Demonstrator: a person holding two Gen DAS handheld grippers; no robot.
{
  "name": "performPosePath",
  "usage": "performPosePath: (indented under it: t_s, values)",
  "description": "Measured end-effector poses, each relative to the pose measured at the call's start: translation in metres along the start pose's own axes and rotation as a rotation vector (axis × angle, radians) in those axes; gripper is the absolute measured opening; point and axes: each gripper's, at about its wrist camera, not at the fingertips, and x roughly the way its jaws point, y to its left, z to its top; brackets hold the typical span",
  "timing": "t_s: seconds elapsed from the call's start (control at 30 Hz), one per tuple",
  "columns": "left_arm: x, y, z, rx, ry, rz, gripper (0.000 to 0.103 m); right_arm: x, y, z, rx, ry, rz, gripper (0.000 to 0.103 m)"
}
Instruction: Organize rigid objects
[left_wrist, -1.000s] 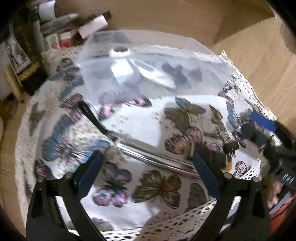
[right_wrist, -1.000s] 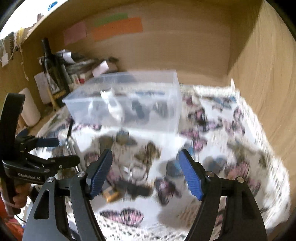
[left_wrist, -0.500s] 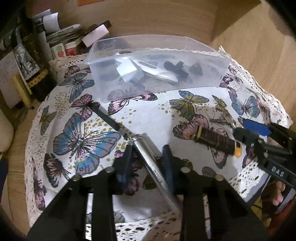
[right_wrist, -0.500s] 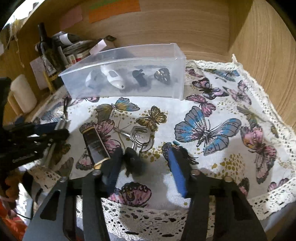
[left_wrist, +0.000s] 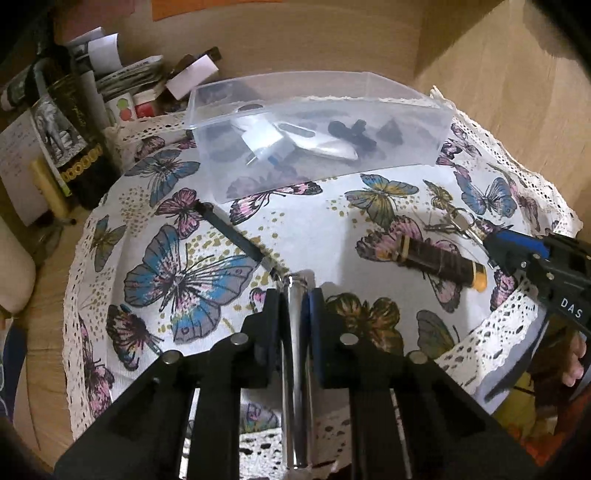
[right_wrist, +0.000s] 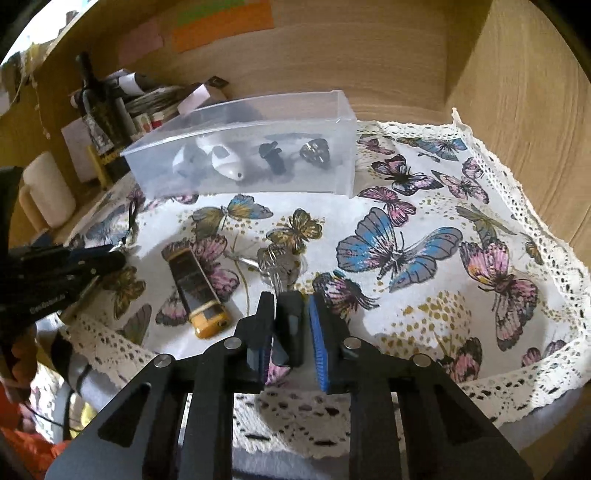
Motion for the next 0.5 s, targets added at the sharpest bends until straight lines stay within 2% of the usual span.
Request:
performPosePath:
  t_s: [0.07,0.13,0.17,0.2,0.3,0.33,0.5]
  values:
    - [-0.002,-0.002,-0.003,0.011,-0.006,0.009,0.029,0.000,0.001,-0.003,-0.009,0.005,0.001,0.023]
    - [-0.002,-0.003,-0.006,0.020,-0.010,0.010,0.029,0.001,0.004,-0.006,-0.026,0.003,-0.013,0.024]
    - [-0.003,-0.003,-0.007,0.025,-0.015,0.011,0.028,0.001,0.004,-0.006,-0.028,0.000,-0.017,0.023]
    - [-0.004,-0.003,-0.009,0.030,-0.020,0.004,0.016,0.001,0.004,-0.005,-0.022,-0.003,-0.017,0.019]
    - [-0.009,-0.006,-0.011,0.040,-0.028,-0.003,0.015,-0.001,0.001,-0.003,0.000,-0.012,-0.003,0.013]
    - [-0.012,-0.007,-0.011,0.040,-0.038,-0.008,0.015,-0.001,-0.001,-0.001,0.013,-0.012,0.005,0.008]
    - [-0.026,-0.004,-0.001,0.013,-0.093,-0.009,0.015,-0.004,-0.007,0.008,0.048,-0.040,0.009,0.007]
